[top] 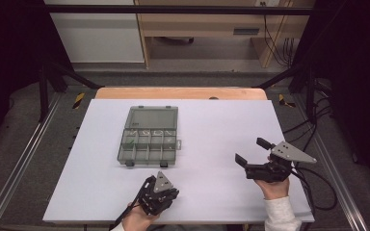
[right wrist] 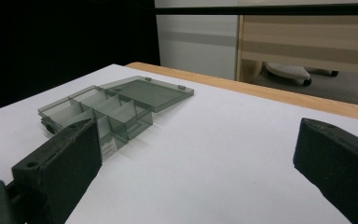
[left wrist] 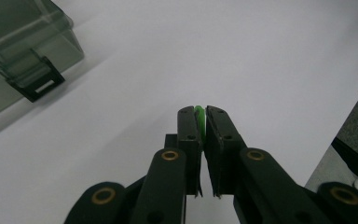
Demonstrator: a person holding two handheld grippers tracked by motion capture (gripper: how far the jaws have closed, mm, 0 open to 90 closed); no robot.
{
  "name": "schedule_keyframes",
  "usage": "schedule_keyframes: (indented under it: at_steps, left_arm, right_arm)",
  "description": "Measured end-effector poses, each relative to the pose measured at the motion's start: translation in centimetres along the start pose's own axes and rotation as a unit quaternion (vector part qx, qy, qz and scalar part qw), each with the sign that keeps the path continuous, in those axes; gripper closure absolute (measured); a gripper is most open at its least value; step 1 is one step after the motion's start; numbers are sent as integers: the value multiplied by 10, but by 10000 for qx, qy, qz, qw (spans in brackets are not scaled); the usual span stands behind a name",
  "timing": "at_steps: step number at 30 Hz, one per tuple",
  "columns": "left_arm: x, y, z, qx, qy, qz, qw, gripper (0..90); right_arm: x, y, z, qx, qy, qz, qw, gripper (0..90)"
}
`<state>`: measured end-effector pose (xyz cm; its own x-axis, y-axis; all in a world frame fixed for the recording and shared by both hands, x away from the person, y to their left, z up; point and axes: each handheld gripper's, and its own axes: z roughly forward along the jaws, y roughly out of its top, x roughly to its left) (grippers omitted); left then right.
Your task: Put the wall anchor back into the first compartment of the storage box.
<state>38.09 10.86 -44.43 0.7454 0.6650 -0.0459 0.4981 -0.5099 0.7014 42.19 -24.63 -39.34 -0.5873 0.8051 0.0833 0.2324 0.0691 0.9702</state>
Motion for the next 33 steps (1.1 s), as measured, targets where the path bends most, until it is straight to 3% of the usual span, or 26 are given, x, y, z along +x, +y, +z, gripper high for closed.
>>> schedule_keyframes:
  at_steps: [13, 26, 33]
  left_arm:
    - [32, 18, -29, -570, 173, -214, 9980, 835]
    - [61, 36, -54, -1024, 303, -172, 9941, 835]
    - [76, 48, -63, -1149, 498, -83, 9921, 835]
  right_arm:
    - [0, 0, 0, 19, -4, 11, 10000, 15]
    - [0, -1, 2, 50, -26, 6, 10000, 14]
    - [-1, -1, 2, 60, -12, 16, 10000, 14]
